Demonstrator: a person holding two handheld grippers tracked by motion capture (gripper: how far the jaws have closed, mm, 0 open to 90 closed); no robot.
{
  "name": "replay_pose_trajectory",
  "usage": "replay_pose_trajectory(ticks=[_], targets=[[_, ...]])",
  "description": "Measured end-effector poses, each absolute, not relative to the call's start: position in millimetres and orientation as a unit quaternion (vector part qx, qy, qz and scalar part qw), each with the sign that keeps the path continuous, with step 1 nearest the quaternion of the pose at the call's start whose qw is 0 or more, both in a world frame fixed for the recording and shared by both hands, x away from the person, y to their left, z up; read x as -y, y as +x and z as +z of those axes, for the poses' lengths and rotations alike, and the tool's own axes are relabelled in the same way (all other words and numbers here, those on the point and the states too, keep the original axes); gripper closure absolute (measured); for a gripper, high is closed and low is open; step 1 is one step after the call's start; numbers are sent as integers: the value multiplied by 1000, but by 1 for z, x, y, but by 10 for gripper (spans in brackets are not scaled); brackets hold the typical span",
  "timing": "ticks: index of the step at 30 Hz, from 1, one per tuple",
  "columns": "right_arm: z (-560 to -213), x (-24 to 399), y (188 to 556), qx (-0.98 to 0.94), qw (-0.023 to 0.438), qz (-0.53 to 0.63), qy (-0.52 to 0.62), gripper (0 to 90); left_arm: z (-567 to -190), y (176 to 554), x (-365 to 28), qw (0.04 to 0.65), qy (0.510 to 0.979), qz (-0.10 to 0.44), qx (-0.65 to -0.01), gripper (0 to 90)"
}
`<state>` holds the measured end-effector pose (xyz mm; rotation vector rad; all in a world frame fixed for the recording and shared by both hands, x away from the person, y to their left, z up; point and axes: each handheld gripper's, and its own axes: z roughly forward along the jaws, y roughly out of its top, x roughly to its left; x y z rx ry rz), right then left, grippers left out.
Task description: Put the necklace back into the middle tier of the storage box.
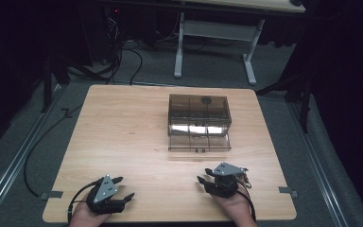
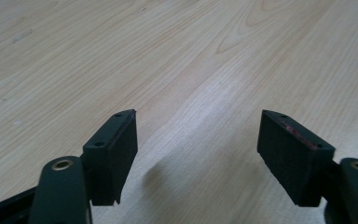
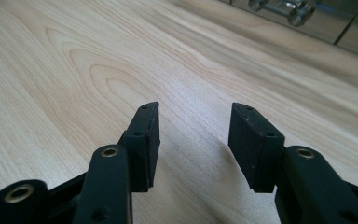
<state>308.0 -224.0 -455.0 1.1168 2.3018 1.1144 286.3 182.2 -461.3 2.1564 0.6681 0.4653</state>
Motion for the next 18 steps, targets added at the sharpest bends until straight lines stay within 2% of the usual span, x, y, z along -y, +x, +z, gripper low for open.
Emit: replay_pose_trajectory(ticks=[6,18], targets=[[-455,227,308,-803,169,406,402,530,-461,291,-184,412,850,176,-277,236],[-454,230,304,-796,177,420,399,535,-461,290,-182,411,850,180,-275,262]])
